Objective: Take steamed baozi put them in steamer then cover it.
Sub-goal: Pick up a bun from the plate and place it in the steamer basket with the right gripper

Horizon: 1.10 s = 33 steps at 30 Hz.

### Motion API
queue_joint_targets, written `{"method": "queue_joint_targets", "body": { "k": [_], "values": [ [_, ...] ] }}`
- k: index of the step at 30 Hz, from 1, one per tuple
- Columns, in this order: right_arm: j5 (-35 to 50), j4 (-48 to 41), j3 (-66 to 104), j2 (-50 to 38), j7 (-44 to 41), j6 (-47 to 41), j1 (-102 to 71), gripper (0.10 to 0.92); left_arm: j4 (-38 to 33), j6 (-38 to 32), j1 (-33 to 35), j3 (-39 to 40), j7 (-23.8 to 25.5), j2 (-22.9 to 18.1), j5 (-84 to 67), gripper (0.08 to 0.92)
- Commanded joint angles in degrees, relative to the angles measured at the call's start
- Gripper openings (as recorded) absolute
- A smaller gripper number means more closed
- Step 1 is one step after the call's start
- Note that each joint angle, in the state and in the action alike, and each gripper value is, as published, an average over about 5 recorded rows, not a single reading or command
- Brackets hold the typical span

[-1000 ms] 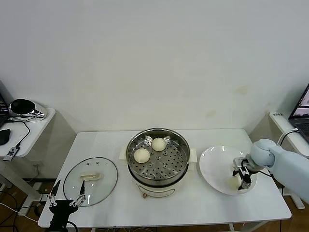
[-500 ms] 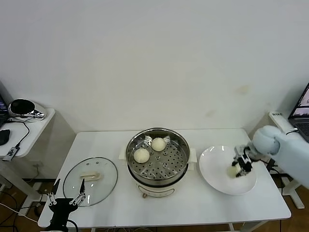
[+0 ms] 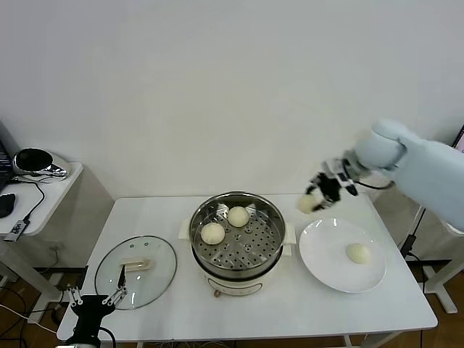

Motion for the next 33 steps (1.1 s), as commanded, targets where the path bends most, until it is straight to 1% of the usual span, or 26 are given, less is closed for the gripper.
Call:
{"method": "queue_joint_targets", "body": {
  "k": [1,6,12,20,25,33],
  "values": [
    [2.72,2.43,-9.62,15.80,2.68,9.33,7.44,0.501,-0.32,0.14,0.01,-0.39,-0.05,-0.30,0.07,0.823],
    [-3.80,-1.37,-12.94,21.17,3.09,17.59,4.90,0.507,-0.67,0.13,0.48,-1.32,-0.12,-0.39,-0.05,0.823],
    [-9.02,-2.74,-14.61,23.51,3.10,23.85,2.18,0.509,-0.90,0.14,0.63,-1.80,-0.18,-0.77,-0.25,0.823],
    [-11.49,-2.70,-15.63,25.00,3.91,29.84,0.16,0.509,-0.92,0.13,0.66,-1.94,-0.27,-1.01,-0.79,0.823],
    [-12.63,-2.11,-16.07,24.88,4.07,32.11,-0.12,0.512,-0.90,0.14,0.76,-1.73,-0.35,-1.19,-1.51,0.823],
    [-13.32,-1.02,-16.27,23.55,4.18,32.66,-1.29,0.521,-0.74,0.08,0.74,-1.56,-0.45,-1.40,-1.57,0.823]
  ]
}}
